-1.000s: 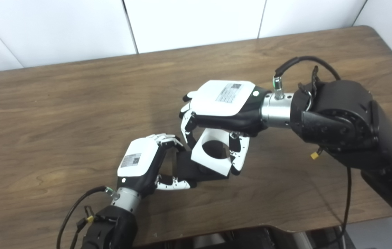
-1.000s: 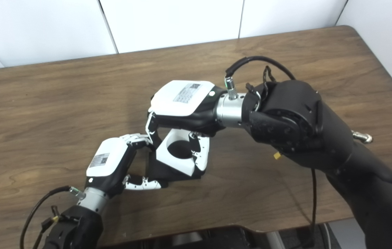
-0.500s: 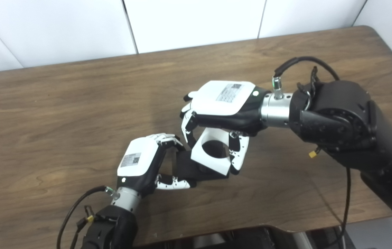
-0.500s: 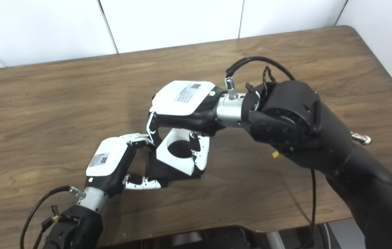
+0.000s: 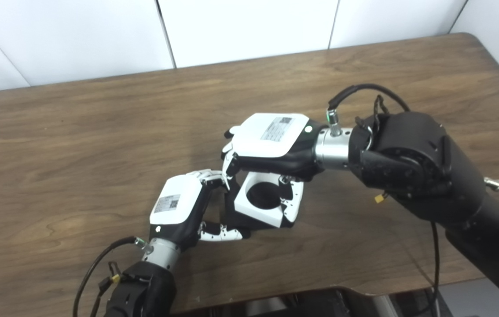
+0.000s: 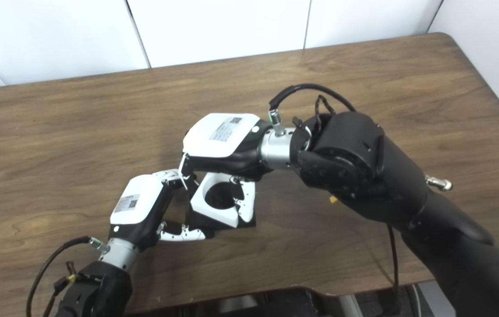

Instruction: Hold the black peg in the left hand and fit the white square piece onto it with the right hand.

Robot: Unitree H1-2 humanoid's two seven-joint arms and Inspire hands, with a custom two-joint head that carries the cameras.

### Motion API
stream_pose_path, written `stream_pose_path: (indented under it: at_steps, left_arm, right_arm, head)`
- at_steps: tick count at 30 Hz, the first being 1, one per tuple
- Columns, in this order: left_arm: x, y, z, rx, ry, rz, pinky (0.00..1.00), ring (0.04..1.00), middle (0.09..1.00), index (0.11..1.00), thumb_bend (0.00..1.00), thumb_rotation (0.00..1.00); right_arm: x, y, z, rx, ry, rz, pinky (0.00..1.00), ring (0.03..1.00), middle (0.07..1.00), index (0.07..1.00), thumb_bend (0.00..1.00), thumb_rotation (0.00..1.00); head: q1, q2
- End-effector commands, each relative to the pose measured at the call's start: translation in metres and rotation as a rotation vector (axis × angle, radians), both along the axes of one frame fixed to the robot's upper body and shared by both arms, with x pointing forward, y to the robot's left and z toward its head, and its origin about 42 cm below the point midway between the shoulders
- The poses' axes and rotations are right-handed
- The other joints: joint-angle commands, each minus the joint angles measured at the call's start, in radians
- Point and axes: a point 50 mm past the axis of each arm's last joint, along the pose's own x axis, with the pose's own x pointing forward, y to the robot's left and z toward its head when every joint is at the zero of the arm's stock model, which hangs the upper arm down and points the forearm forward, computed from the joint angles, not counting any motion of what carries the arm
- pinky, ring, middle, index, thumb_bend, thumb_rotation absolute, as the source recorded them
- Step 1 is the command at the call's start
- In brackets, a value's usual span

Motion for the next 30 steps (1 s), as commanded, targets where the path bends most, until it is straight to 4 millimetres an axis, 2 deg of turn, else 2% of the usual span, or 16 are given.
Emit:
stream_pose_path:
  at_steps: [1,10,30]
  left_arm:
    - [-0.001,-0.004,0.003,0.008,0.01,-0.013,0.83,0.84,0.787,0.49,0.5,0.06]
    - [-0.002,-0.004,0.002,0.003,0.009,-0.015,0.83,0.838,0.786,0.49,0.5,0.06]
    - [-0.003,-0.005,0.002,0.007,0.002,-0.018,0.84,0.833,0.783,0.49,0.5,0.06]
  right_arm:
    - [0.003,0.003,0.01,0.007,-0.062,0.013,0.98,0.876,0.755,0.483,0.52,0.13]
    - [0.011,0.004,0.007,0.011,-0.074,0.01,0.98,0.87,0.741,0.482,0.52,0.13]
    - [0.029,-0.009,0.0,0.003,-0.056,-0.051,0.96,0.868,0.735,0.483,0.52,0.13]
  head:
    - [0.0,0.001]
    - [0.0,0.0]
    - [-0.001,0.001]
